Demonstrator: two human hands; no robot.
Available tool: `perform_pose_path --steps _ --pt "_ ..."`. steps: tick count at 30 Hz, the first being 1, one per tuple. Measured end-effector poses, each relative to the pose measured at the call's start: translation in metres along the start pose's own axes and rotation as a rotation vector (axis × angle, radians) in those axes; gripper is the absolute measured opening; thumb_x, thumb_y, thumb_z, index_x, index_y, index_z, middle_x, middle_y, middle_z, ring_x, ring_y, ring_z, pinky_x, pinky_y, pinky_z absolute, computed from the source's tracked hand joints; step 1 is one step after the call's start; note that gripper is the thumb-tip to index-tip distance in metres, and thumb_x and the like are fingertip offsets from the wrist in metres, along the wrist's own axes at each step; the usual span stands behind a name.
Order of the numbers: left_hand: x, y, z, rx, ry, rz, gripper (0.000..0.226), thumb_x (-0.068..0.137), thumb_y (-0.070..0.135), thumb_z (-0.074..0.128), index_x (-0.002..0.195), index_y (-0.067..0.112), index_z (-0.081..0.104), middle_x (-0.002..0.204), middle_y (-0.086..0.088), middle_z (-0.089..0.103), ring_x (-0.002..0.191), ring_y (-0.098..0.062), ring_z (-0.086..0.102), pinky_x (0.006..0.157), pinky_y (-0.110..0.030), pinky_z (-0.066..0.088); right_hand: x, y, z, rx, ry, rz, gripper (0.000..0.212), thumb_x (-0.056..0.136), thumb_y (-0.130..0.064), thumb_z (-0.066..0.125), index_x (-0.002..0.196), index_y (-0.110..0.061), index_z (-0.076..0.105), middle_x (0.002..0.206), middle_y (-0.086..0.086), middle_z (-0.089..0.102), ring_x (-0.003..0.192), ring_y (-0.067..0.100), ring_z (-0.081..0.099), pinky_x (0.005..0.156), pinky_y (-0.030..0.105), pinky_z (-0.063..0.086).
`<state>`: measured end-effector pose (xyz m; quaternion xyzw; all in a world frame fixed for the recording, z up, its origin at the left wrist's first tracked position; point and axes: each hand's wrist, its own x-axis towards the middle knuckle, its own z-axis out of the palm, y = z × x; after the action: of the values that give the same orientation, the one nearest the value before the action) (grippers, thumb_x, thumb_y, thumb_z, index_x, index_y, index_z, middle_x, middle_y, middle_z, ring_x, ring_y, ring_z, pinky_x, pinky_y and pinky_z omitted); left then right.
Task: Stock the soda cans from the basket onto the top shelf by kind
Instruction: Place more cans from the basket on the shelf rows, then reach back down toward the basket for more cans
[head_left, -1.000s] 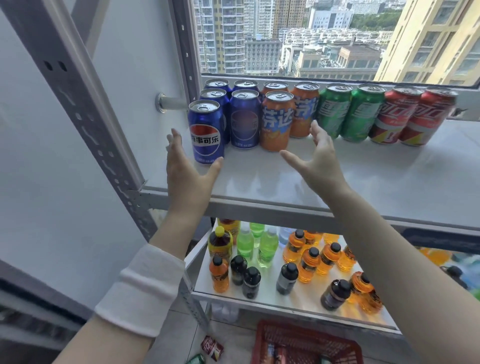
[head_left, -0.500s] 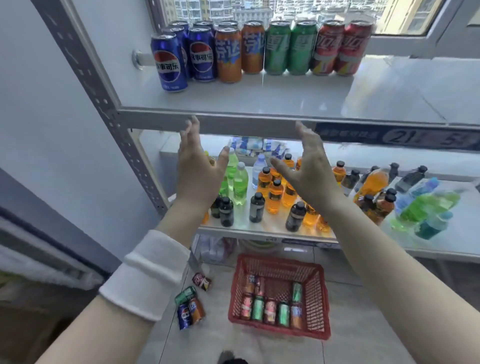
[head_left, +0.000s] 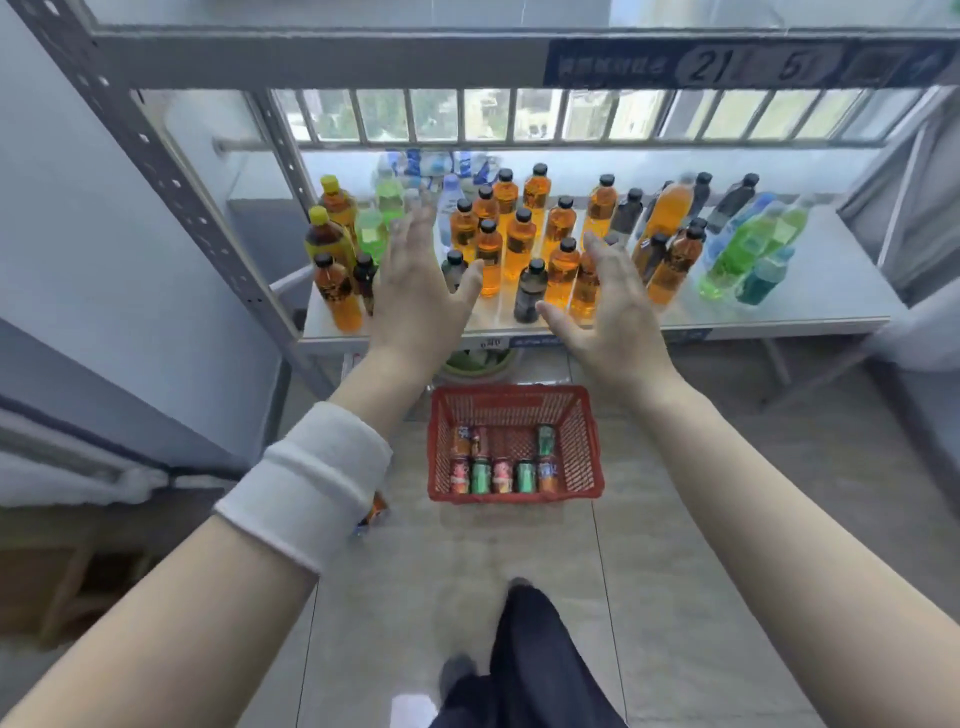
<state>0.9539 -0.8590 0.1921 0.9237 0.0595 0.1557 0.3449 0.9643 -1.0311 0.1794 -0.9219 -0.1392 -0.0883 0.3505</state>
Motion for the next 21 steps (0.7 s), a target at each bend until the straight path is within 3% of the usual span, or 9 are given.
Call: perform_pose_path --steps 8,12,21 --pt "-0.027 -0.012 0.043 -0.002 -0.126 -0.027 0.069 0.091 0.030 0.054 0.147 0.011 0.018 0.155 -0.007 0.020 0.144 -0.021 0.014 0.118 -0.036 0.014 -0.049 0.047 0.017 0.024 -0.084 0.183 0.074 0.087 -0.033 0.062 0.146 -0.009 0.025 0.150 0.007 0.030 0.141 0.019 0.023 0.116 0.033 0.022" --pt "-0.020 -0.017 0.073 0.019 -0.180 -0.045 0.069 0.090 0.030 0.056 0.147 0.011 0.020 0.154 -0.009 0.023 0.143 -0.025 0.017 0.116 -0.043 0.019 -0.047 0.078 0.022 0.037 -0.140 0.256 0.074 0.088 -0.032 0.060 0.147 -0.012 0.021 0.153 0.005 0.024 0.144 0.018 0.015 0.115 0.029 0.016" --pt "-0.004 -0.067 0.177 0.043 -0.349 -0.272 0.068 0.091 0.029 0.055 0.147 0.012 0.020 0.154 -0.007 0.023 0.144 -0.023 0.017 0.116 -0.043 0.020 -0.014 0.187 0.064 0.052 -0.349 0.414 0.075 0.088 -0.031 0.061 0.147 -0.013 0.019 0.154 0.003 0.022 0.145 0.016 0.011 0.114 0.027 0.015"
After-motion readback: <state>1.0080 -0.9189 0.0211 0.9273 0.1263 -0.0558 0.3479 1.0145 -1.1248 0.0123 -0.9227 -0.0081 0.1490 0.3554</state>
